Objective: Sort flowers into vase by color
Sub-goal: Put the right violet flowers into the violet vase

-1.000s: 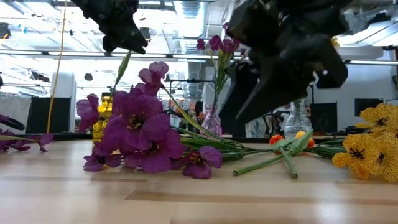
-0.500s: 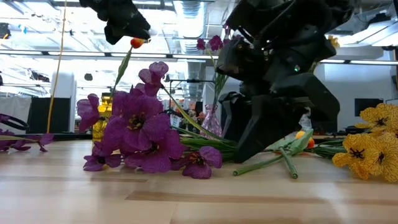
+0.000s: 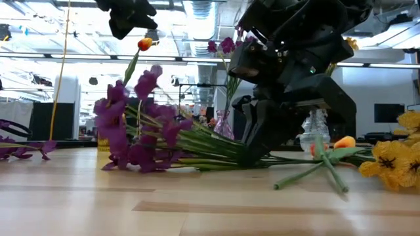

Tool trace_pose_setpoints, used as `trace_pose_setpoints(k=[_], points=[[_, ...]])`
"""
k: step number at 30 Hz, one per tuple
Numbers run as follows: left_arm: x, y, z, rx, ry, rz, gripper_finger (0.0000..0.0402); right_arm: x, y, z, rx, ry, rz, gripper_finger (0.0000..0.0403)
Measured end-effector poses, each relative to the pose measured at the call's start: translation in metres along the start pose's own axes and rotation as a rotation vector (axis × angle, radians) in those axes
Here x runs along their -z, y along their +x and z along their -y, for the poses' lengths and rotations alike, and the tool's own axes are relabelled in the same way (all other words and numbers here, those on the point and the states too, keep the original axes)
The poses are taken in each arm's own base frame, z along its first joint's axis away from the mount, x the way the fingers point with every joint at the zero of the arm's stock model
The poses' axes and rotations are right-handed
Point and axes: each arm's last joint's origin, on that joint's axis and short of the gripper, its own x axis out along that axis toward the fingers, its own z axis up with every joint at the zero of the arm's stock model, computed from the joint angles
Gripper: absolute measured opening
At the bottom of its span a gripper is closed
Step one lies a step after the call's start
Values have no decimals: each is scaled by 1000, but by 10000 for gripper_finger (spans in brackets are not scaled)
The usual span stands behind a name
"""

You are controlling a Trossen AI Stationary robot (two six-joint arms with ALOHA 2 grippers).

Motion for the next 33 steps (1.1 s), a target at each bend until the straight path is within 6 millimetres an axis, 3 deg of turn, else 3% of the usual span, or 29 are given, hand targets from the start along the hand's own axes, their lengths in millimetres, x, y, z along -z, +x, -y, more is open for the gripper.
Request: trace_pose_setpoints(k=[6,19,26,33], points=[[1,0,2,10,9,-2,135,-2,-12,2,3,10,-10,49],[0,0,2,11,68,5,135,-24,-105,18,148,29,90,44],[0,0,2,12,68,7,135,-32,-159,20,239,23,234,44],[0,0,2,12,60,6,135,-38,-187,19,270,41,353,44]])
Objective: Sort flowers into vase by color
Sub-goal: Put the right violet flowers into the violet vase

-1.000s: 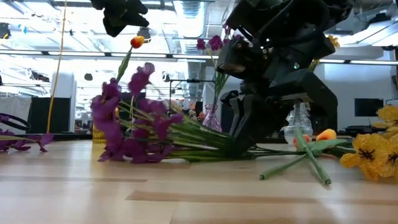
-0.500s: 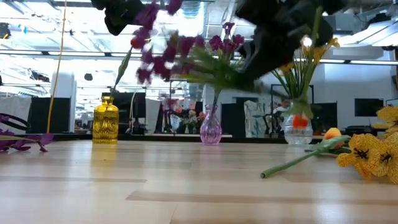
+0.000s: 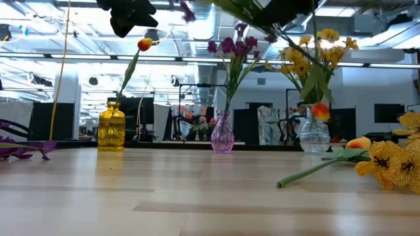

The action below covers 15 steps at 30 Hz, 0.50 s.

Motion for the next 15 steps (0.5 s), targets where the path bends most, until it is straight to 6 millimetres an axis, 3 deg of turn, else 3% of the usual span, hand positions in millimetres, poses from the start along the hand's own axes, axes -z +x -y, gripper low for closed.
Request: trace_pose_setpoints(k=[15], points=[[-8,0,2,19,12,78,135,-40,-10,13,176,50,405,45]])
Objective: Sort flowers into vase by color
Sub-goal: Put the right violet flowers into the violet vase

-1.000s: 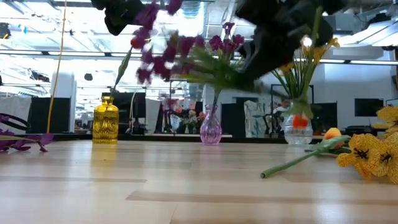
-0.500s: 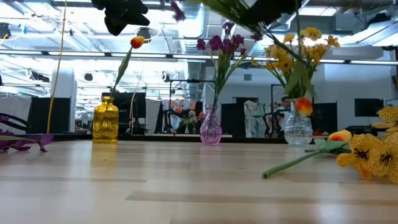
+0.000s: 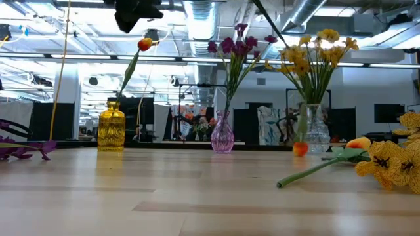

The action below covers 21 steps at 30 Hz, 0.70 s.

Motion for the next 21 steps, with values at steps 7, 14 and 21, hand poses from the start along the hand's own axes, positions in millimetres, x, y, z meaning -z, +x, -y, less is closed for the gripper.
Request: trace_pose_setpoints(k=[7,14,21], points=[[-15,-1,3,-10,68,159,135,-12,0,4,29,21,121,45],[-27,-3,14,-11,181,312,135,-21,-2,7,79,56,206,45],[-35,11,24,-16,264,432,135,-22,-2,10,109,68,219,45]])
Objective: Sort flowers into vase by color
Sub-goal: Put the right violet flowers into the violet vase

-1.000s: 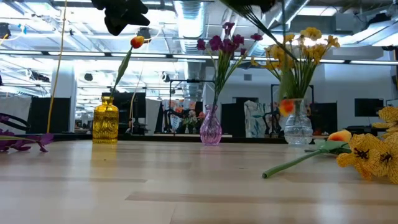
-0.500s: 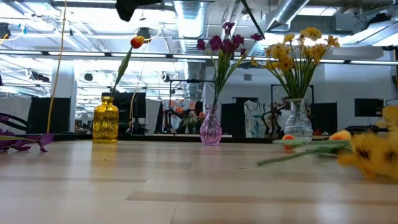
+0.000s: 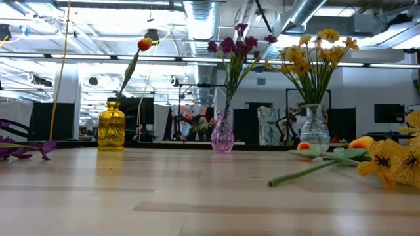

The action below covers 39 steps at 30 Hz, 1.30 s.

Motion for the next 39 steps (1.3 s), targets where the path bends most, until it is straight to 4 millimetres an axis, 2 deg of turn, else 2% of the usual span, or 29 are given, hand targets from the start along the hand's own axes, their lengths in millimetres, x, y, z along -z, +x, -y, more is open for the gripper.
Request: trace_pose_setpoints(k=[8,17,30,39], points=[[10,33,7,-103,4,102,135,1,0,0,-5,-6,-14,45],[19,54,12,-144,-32,207,135,3,0,1,16,-11,-27,45],[16,57,13,-145,-72,306,135,3,1,1,20,-13,-30,45],[17,58,13,-125,-147,297,135,16,11,-3,24,-28,-62,45]])
